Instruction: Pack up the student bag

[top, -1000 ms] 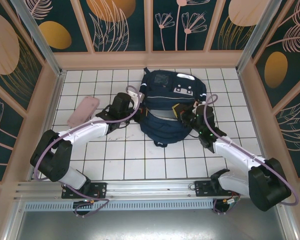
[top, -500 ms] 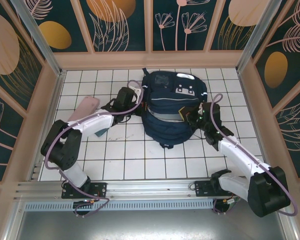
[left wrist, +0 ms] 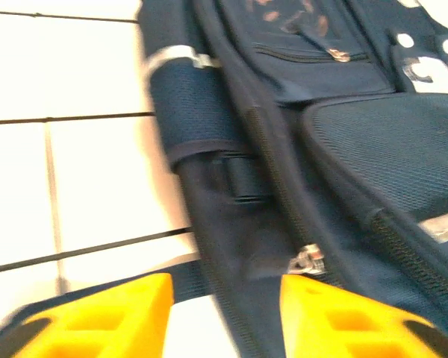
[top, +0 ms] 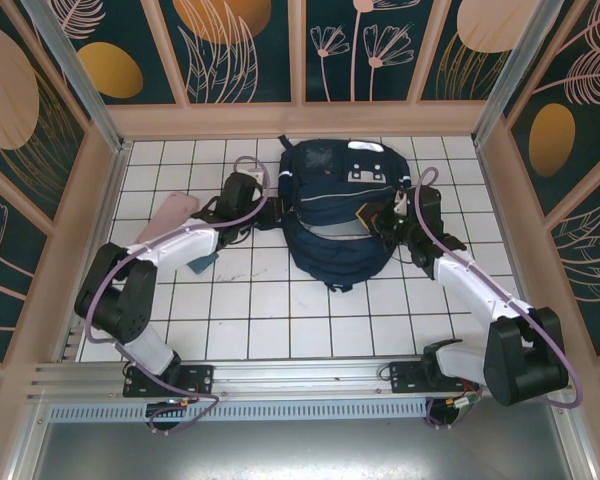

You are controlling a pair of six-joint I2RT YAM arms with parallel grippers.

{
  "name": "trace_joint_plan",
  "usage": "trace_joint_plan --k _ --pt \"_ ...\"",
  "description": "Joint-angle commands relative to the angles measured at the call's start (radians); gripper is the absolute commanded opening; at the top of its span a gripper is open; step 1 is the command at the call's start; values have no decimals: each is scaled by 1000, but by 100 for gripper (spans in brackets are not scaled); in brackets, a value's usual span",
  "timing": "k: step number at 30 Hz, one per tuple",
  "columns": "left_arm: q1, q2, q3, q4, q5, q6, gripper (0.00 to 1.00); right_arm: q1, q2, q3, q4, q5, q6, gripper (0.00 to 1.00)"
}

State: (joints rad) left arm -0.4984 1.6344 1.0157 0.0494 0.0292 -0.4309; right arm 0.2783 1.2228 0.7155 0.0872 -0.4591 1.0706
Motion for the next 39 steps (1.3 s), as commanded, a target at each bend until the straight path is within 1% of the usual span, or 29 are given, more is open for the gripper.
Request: trace_joint_plan --k 1,4,6,10,13,16,19,24,27,31,34,39 --pt "18 -84 -37 -61 -60 -50 62 -15 16 16 21 22 -32 0" --pt "28 -160 -115 -90 -103 -91 76 -4 23 10 19 23 -37 0" --pt "37 -205 -148 -118 -141 -117 82 -1 30 7 10 26 -43 0" --pt "87 -274 -191 -172 -193 -150 91 -2 34 0 -21 47 -66 0" --pt "165 -289 -189 -214 -206 -136 96 -1 35 -8 -31 47 -77 0" --pt "269 -254 -152 -244 -174 -128 97 0 37 -24 -20 35 -70 0" --pt "364 -177 -106 -254 -136 -126 98 1 39 -43 -1 25 -58 0" --pt "491 -37 15 -299 -180 -96 99 7 37 -68 12 17 -53 0" --pt "548 57 95 -320 -164 -86 98 13 41 -85 24 10 -47 0" --pt "564 185 188 -333 -115 -76 98 20 40 -96 31 13 -40 0" --pt "564 243 224 -331 -58 -89 97 25 35 -97 30 17 -38 0" --pt "562 264 176 -268 56 -135 91 25 31 -96 19 22 -42 0"
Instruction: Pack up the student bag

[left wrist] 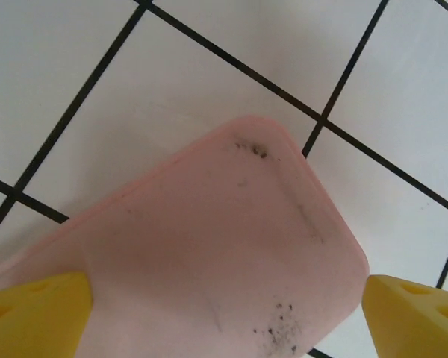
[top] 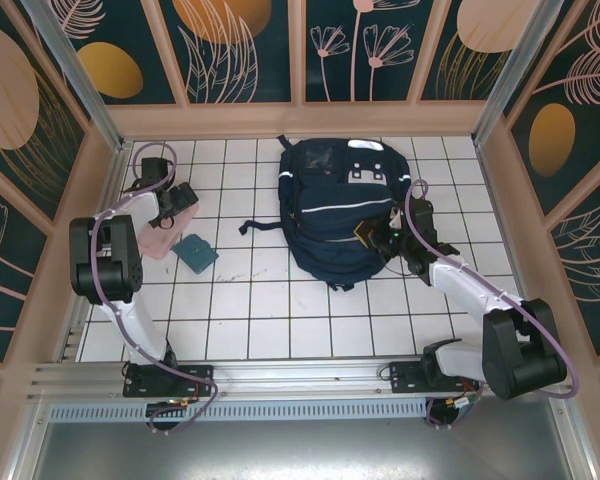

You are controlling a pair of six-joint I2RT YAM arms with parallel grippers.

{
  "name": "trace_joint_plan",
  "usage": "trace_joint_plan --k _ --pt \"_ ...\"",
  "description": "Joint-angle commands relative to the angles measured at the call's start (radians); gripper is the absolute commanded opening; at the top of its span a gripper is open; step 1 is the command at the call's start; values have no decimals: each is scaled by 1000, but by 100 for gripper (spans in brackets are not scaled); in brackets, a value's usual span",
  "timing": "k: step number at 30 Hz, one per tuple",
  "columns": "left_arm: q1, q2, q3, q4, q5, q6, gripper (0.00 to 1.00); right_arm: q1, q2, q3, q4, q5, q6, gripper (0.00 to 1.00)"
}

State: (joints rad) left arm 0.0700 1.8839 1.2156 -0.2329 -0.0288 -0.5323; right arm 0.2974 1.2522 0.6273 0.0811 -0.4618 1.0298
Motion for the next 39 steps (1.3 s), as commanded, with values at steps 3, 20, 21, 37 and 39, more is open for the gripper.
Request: trace_joint_plan --k 3,20,21,37,39 --pt "-21 8 -66 43 160 -41 90 7 0 -11 23 29 0 0" --pt "-280 -154 -312 194 322 -289 88 8 -22 -19 5 51 4 0" --pt "-297 -164 -329 202 323 -320 88 9 -22 -19 3 52 6 0" --pt "-285 -220 -141 -91 146 170 99 10 -15 -15 -3 49 -2 0" --pt "-282 -178 -100 -128 138 211 98 10 -16 -14 -9 46 -4 0"
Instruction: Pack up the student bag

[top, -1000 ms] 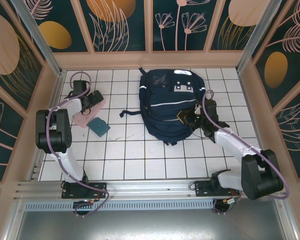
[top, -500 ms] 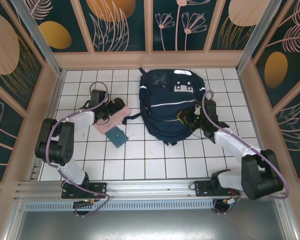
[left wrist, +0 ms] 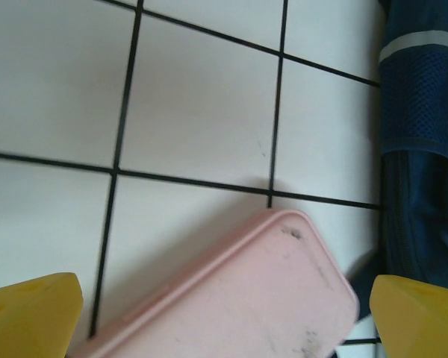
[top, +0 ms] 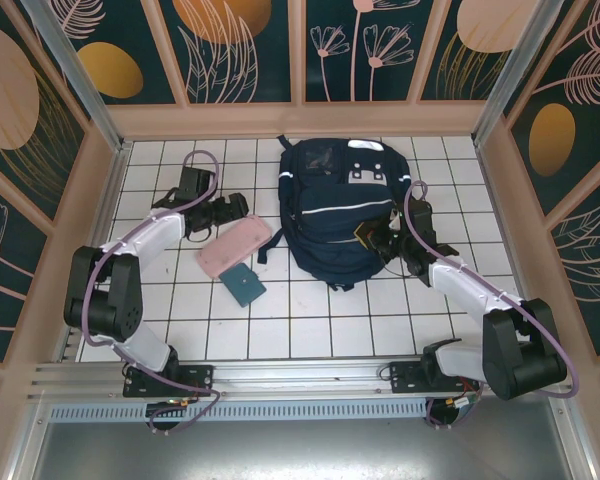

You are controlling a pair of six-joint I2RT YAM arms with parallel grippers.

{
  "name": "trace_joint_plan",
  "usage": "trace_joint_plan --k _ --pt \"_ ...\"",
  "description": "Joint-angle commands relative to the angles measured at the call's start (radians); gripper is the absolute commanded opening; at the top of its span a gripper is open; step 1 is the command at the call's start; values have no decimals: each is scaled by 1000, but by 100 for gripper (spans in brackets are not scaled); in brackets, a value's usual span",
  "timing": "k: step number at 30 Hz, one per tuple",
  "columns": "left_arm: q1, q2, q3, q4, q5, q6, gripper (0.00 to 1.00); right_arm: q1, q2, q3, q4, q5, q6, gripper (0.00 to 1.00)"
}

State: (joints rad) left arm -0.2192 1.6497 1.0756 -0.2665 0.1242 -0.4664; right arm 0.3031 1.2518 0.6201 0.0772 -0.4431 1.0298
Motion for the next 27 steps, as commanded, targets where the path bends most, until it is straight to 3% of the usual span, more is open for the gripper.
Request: trace_joint_plan --k 1,3,5,6,9,15,17,19,27 --pt "7 95 57 -113 -22 157 98 5 -15 -5 -13 22 -7 1" --pt "7 134 75 -141 -27 162 98 9 -24 2 -60 24 -22 11" --pt "7 146 63 -140 -17 158 98 30 -53 19 -158 98 -45 43" --pt "7 144 51 -134 -16 154 99 46 -69 31 -209 154 -59 53" --pt "9 122 11 -116 -11 138 99 111 -114 82 -372 345 -110 68" --pt "23 70 -74 -117 -1 107 99 302 -85 251 -563 606 -150 71" --pt "24 23 -118 -114 0 77 98 371 -42 313 -566 639 -165 71" --pt "24 -13 -173 -98 29 48 97 425 22 370 -537 628 -179 70" --pt "23 -184 -388 0 142 -141 93 567 372 563 -316 340 -150 62"
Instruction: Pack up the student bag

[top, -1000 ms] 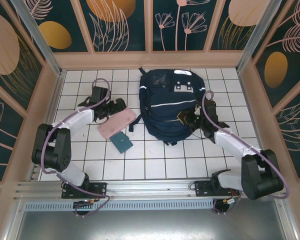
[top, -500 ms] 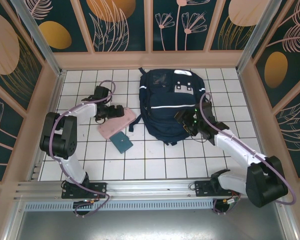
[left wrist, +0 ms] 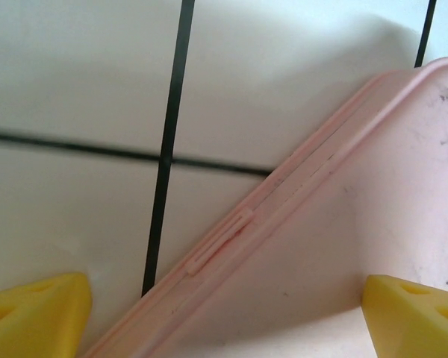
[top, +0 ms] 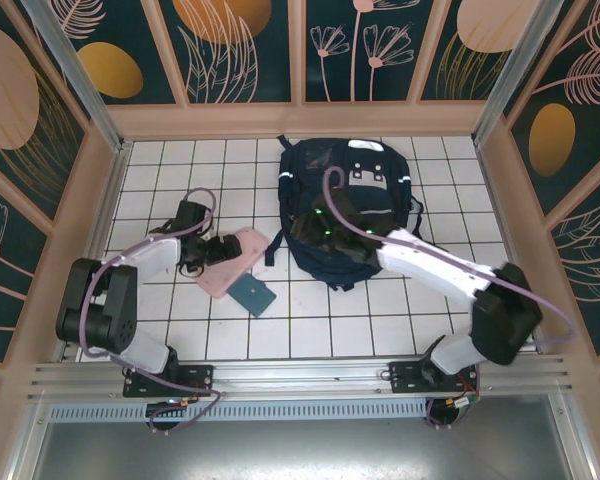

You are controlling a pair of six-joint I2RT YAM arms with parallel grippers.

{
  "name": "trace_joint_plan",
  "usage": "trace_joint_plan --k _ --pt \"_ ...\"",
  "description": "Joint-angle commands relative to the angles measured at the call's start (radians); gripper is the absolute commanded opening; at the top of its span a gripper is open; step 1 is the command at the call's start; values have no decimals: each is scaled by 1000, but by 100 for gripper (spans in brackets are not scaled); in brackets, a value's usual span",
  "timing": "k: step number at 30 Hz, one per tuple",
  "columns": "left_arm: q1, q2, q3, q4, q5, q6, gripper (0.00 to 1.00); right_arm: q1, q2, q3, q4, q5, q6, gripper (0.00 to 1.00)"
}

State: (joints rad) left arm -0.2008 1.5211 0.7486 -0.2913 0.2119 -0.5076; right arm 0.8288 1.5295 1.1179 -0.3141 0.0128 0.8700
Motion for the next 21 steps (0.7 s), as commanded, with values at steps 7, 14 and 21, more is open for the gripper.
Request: trace_joint_plan --k 7,14,21 --pt "6 -194 -170 43 73 -194 87 85 315 159 135 -221 91 51" --pt "6 -224 -232 67 125 -215 74 107 481 302 99 -318 73 41" --pt "5 -262 -262 76 146 -224 57 109 593 402 24 -299 84 47"
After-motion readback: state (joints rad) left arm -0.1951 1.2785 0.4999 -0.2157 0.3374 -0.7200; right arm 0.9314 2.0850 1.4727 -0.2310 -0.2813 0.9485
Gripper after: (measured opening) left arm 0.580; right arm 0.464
